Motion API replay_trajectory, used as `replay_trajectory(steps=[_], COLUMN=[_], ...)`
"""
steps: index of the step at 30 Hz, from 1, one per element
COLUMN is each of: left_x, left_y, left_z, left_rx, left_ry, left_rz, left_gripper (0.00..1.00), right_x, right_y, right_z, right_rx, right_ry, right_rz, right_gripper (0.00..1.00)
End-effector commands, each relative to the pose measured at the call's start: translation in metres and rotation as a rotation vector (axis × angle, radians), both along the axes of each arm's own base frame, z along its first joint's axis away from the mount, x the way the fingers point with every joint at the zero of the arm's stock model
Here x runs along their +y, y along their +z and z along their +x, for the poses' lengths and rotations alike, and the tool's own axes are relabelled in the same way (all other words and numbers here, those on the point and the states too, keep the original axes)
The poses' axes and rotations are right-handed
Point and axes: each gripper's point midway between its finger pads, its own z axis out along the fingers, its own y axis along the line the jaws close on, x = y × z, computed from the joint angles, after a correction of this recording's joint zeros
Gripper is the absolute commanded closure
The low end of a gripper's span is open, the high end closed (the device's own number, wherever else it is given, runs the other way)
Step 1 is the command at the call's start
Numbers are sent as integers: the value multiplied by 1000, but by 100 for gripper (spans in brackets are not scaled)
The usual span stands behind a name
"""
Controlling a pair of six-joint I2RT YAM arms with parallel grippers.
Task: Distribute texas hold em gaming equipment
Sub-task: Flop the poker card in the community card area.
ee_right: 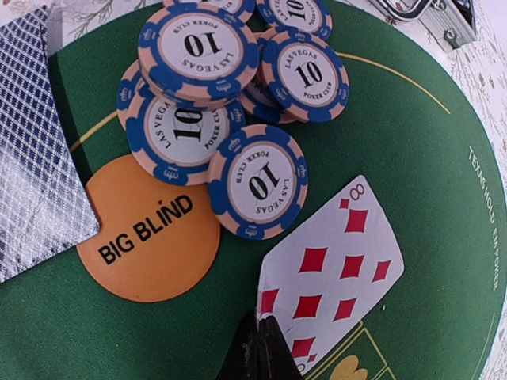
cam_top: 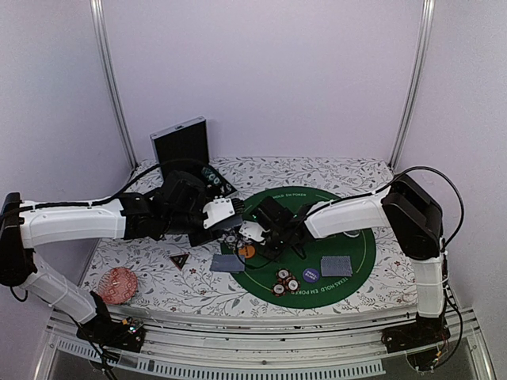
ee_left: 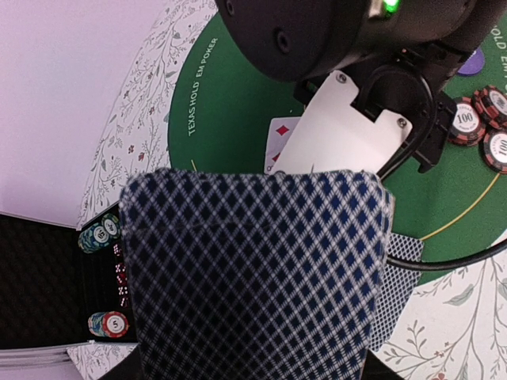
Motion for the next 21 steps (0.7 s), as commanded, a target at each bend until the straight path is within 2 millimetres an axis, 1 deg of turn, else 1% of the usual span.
replay_trajectory(steps=[1, 5, 9, 13, 14, 15, 19, 21], left_x=[-3, -3, -3, -3, -3, -3, -2, -3], left_y=[23, 22, 22, 22, 23, 23, 23, 23], left_z=[7, 7, 7, 8, 8, 8, 7, 7], left_rx=[-36, -34, -35, -36, -36, -36, -36, -36], left_ry=[10, 8, 9, 10, 9, 8, 7, 4], left_rz=[-60, -59, -58, -59, -60, -61, -60, -61], left_gripper=[46, 47, 47, 47, 46, 47, 46, 46], right_x=[-6, -4, 0, 5, 7, 8, 9, 6], right_y=[-14, -10, 1, 18, 23, 28, 48, 57], right_z=[-18, -23, -26, -31, -33, -34, -39, -45], right_rx=[102, 99, 99, 101, 105, 106, 107, 107], right_ry=[-5, 14, 32, 45, 48, 48, 54, 60], right_rz=[-19, -6, 24, 80, 97, 116, 180, 215], right_gripper=[98, 97, 92, 82, 76, 71, 66, 63])
